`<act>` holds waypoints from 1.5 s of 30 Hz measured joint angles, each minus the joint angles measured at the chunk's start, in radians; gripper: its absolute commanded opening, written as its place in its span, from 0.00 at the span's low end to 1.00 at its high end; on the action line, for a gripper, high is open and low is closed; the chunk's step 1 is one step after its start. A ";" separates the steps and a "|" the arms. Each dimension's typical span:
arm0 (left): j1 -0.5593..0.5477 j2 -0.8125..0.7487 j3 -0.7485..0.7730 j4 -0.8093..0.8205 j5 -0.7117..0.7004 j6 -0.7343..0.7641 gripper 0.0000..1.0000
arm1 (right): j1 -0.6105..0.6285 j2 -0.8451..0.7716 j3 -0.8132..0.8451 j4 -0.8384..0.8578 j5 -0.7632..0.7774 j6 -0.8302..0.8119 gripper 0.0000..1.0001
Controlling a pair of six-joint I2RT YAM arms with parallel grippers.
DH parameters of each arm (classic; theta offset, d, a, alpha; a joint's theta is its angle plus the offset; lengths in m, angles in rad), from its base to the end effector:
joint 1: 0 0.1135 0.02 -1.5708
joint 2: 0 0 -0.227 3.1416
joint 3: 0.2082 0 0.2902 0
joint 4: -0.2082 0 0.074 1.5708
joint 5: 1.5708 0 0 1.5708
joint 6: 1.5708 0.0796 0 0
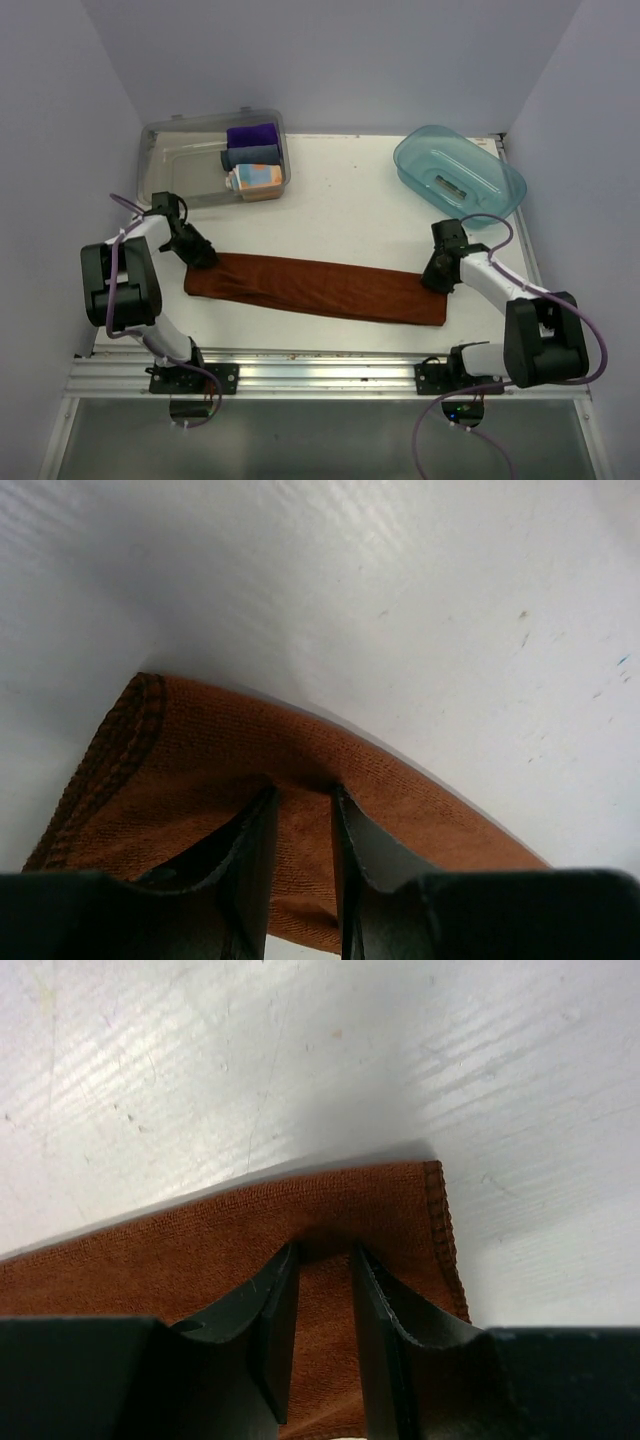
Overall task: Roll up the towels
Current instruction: Fold the towel
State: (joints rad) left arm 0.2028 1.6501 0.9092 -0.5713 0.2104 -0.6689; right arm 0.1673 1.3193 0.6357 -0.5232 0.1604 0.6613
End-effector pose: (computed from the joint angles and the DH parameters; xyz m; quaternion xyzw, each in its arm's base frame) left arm 0.3235 0.0495 0.0456 -0.4041 0.8997 -0.1309 0.1007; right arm 0.2741 0.0334 0.0580 0.2538 0.9470 0.0005 0.1969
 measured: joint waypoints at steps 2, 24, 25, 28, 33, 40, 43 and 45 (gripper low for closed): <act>0.000 0.022 0.027 0.000 0.008 0.002 0.32 | -0.010 0.019 0.015 0.007 0.000 -0.003 0.32; 0.026 -0.415 -0.074 -0.232 -0.176 0.014 0.66 | -0.018 -0.143 0.034 0.014 -0.123 -0.027 0.36; 0.026 -0.404 -0.086 -0.234 -0.176 0.005 0.62 | -0.018 -0.143 0.034 0.012 -0.127 -0.032 0.36; 0.026 -0.368 -0.107 -0.224 -0.177 -0.006 0.54 | -0.018 -0.143 0.034 0.008 -0.129 -0.044 0.36; 0.026 -0.301 -0.163 -0.189 -0.173 -0.020 0.49 | -0.018 -0.143 0.034 0.003 -0.129 -0.054 0.37; 0.026 -0.275 -0.178 -0.162 -0.178 -0.028 0.21 | -0.018 -0.165 0.034 -0.005 -0.128 -0.054 0.37; 0.026 -0.278 -0.161 -0.167 -0.183 -0.028 0.07 | -0.018 -0.179 0.034 -0.010 -0.127 -0.053 0.37; 0.026 -0.287 -0.140 -0.171 -0.186 -0.023 0.00 | -0.018 -0.182 0.034 -0.012 -0.127 -0.053 0.37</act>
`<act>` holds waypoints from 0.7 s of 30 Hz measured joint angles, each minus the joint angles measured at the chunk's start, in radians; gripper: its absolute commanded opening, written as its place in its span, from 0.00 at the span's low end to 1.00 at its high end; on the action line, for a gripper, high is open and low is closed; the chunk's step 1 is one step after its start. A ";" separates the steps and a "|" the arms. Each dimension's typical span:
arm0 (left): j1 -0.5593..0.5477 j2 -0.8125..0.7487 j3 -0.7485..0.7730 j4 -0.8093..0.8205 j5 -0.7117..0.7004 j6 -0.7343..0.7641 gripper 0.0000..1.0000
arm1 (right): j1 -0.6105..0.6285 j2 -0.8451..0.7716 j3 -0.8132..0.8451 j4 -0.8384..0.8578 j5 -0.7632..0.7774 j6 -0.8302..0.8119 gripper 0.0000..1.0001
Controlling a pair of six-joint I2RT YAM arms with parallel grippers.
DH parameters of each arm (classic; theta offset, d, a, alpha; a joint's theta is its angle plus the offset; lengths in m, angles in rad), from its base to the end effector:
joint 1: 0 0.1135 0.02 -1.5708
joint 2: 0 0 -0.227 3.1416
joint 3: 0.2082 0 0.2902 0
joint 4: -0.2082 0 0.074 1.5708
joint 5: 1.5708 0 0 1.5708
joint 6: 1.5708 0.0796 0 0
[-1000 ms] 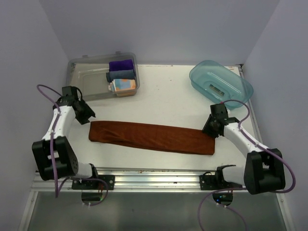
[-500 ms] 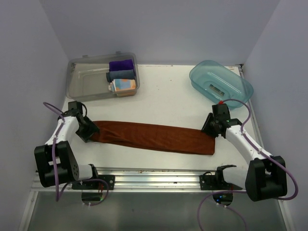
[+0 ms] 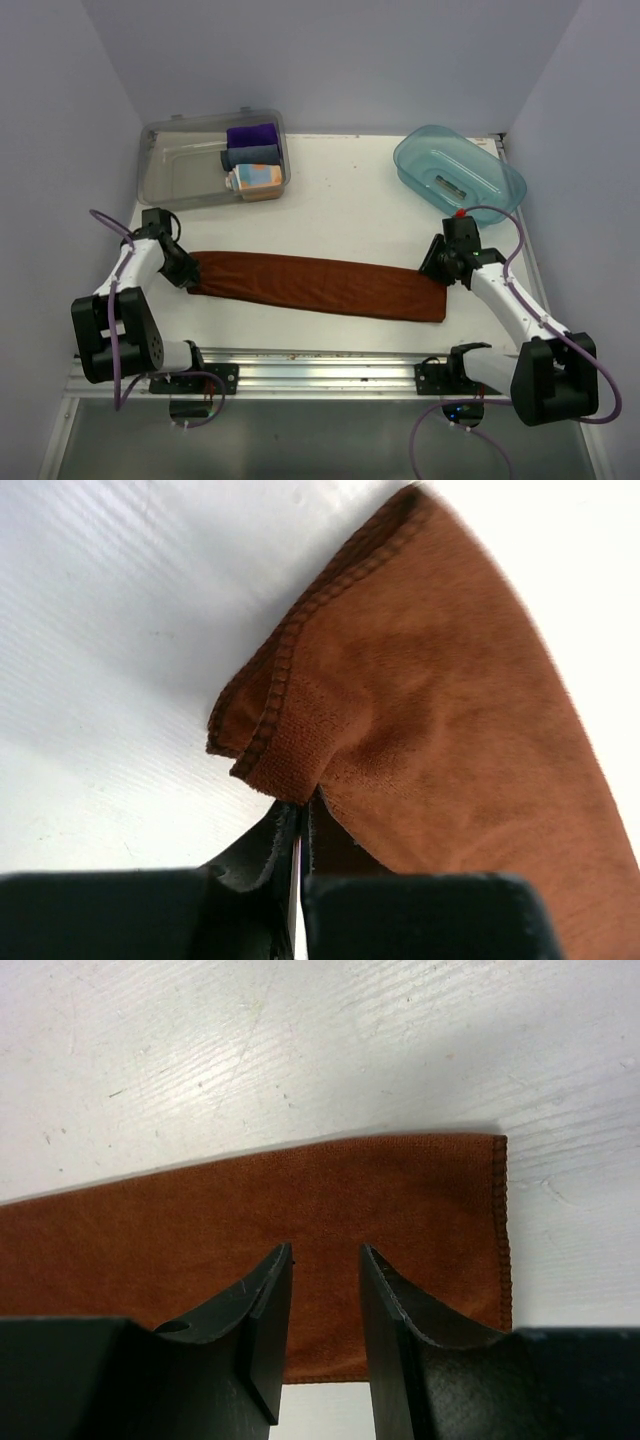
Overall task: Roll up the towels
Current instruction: Fold the towel
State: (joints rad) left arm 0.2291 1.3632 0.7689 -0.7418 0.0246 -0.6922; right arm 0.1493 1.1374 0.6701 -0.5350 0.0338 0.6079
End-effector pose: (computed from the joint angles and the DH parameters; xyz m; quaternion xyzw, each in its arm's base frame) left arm 0.2710 0.0612 0.0770 -0.4401 0.8902 -0.0388 0.1111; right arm 0.2851 0.0402 0.1158 0.2228 0.9335 0.0886 0.2665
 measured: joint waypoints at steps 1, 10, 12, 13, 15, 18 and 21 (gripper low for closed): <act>0.000 -0.006 0.009 0.000 -0.001 0.001 0.00 | 0.000 0.000 0.000 0.000 0.000 0.000 0.37; 0.000 -0.019 0.080 -0.010 0.005 0.006 0.00 | 0.000 0.000 0.000 -0.004 0.000 0.000 0.37; 0.000 -0.019 0.109 -0.022 0.005 0.010 0.00 | 0.000 0.000 0.000 -0.004 0.001 0.001 0.37; 0.000 -0.019 0.124 -0.028 0.005 0.014 0.00 | 0.000 0.000 0.000 -0.005 0.001 0.001 0.37; 0.000 -0.019 0.160 -0.039 0.004 0.024 0.00 | 0.000 0.000 0.000 -0.007 0.001 0.001 0.37; 0.000 -0.020 0.193 -0.054 -0.010 0.035 0.00 | 0.000 0.000 0.000 -0.013 0.002 0.001 0.37; 0.000 -0.026 0.194 -0.069 -0.041 0.055 0.31 | 0.000 0.000 0.000 -0.020 0.002 0.001 0.37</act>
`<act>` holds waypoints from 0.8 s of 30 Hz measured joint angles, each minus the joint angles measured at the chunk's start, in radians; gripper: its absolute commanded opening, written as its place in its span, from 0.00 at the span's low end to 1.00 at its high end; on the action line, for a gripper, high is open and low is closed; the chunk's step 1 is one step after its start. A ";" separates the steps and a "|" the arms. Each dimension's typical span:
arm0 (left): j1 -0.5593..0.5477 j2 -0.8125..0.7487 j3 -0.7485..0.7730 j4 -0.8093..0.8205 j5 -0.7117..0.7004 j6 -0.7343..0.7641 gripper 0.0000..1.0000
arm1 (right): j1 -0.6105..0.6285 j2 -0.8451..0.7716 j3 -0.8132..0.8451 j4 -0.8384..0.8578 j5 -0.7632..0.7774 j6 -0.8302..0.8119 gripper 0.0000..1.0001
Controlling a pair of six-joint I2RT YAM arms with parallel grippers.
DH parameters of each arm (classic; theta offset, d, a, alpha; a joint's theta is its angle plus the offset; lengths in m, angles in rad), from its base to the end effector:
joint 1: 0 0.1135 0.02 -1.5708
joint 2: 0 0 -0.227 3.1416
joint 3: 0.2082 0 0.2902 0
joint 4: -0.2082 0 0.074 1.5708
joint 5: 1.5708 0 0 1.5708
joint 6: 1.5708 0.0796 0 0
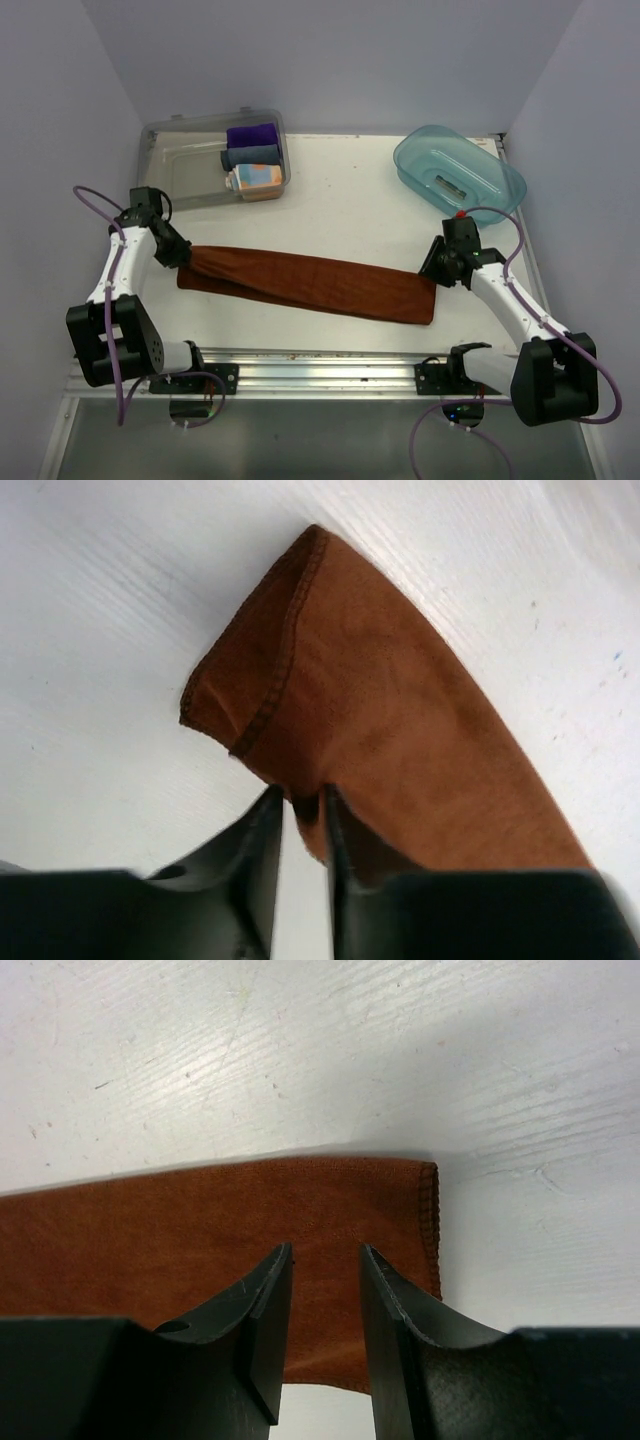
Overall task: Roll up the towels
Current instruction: Fold the towel
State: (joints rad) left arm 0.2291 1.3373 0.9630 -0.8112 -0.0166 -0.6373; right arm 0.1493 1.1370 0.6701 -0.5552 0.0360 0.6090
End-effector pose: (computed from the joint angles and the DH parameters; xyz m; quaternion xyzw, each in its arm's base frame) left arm 0.3030 0.0720 0.1440 -0.4134 0.8901 -0.0308 0.1891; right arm 0.2825 0.0396 0.1142 0.2240 0.9360 0.0842 0.2581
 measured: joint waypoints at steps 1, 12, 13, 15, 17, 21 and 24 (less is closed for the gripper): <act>0.000 0.000 0.000 -0.006 -0.016 0.003 0.39 | 0.000 0.000 0.000 -0.002 0.002 0.000 0.37; 0.010 -0.033 0.034 -0.035 -0.074 0.014 0.55 | 0.000 -0.011 0.003 -0.050 0.021 -0.001 0.39; 0.000 -0.040 0.041 -0.026 -0.067 0.016 0.54 | 0.000 -0.012 0.005 -0.059 0.020 0.000 0.39; -0.062 -0.043 0.052 -0.006 -0.064 0.018 0.54 | 0.000 -0.012 0.005 -0.077 0.020 0.001 0.40; -0.156 -0.026 0.054 0.013 -0.051 0.016 0.51 | 0.000 -0.013 0.005 -0.103 0.021 0.007 0.40; -0.307 0.048 0.023 0.079 0.005 0.011 0.51 | 0.000 -0.016 0.003 -0.154 0.030 0.024 0.41; -0.320 0.111 -0.033 0.102 0.017 0.010 0.51 | -0.010 -0.033 -0.012 -0.180 0.033 0.040 0.44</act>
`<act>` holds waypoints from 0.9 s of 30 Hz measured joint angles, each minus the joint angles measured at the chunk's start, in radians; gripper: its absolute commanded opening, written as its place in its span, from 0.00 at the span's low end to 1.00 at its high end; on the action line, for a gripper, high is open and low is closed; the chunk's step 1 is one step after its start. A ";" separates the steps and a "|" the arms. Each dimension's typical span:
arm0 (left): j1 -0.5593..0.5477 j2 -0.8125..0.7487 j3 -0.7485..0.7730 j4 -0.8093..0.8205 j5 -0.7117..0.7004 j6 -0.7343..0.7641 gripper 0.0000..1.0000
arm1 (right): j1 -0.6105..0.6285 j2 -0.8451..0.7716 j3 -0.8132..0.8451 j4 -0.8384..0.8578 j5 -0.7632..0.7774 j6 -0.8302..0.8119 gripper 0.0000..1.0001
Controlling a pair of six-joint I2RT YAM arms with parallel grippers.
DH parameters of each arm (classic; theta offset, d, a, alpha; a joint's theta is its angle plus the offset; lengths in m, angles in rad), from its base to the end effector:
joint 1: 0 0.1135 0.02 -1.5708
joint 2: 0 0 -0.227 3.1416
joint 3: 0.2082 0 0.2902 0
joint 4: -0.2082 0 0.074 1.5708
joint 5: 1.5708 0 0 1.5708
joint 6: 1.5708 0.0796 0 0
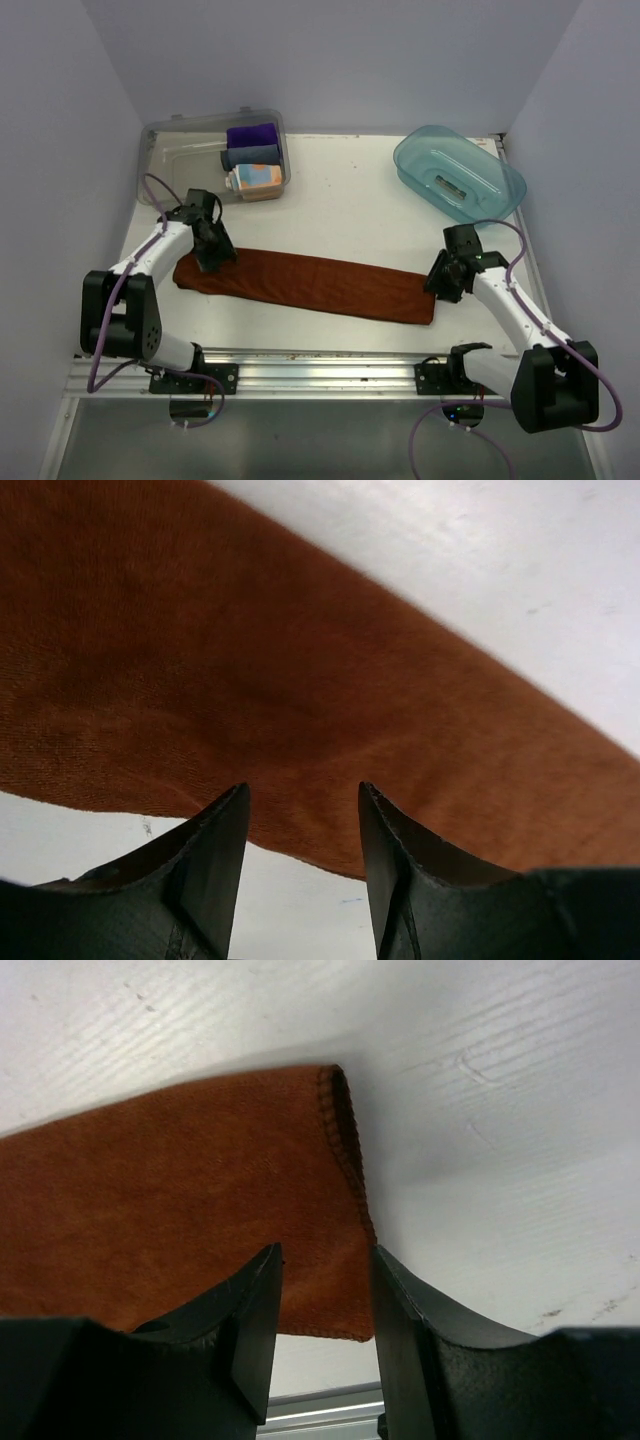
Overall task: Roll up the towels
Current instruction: Fold the towel
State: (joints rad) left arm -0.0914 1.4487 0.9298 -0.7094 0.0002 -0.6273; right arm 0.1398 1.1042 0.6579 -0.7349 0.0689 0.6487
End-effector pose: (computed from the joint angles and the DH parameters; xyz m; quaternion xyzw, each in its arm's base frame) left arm 0.3189 -0.0292 0.1054 -0.2609 0.9502 -0.0600 0.1595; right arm 0.2564 0.0305 0.1059 0.2533 0.9473 0.0431 0.1916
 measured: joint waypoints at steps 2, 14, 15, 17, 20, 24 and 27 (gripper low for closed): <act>0.006 0.043 -0.032 0.013 0.000 0.000 0.51 | -0.005 -0.004 -0.013 -0.008 0.000 0.009 0.47; 0.080 0.094 -0.100 0.073 0.071 0.002 0.50 | -0.017 0.092 -0.095 0.055 -0.039 0.034 0.49; 0.082 0.093 -0.101 0.074 0.074 0.003 0.50 | -0.017 0.097 -0.092 0.056 -0.039 0.032 0.45; 0.085 0.092 -0.103 0.077 0.079 0.003 0.50 | -0.019 0.105 -0.091 0.054 -0.037 0.027 0.29; 0.085 0.091 -0.105 0.079 0.081 0.009 0.49 | -0.025 0.111 -0.090 0.052 -0.033 0.021 0.00; 0.082 0.081 -0.117 0.090 0.084 0.011 0.48 | -0.022 0.068 -0.093 0.061 -0.017 0.039 0.00; 0.061 0.059 -0.140 0.117 0.084 0.007 0.47 | -0.021 -0.019 -0.082 0.033 0.035 0.048 0.00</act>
State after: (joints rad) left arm -0.0299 1.5074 0.7895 -0.5919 0.0841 -0.6201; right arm 0.1184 1.0847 0.5755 -0.7021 0.1036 0.6964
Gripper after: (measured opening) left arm 0.481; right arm 0.015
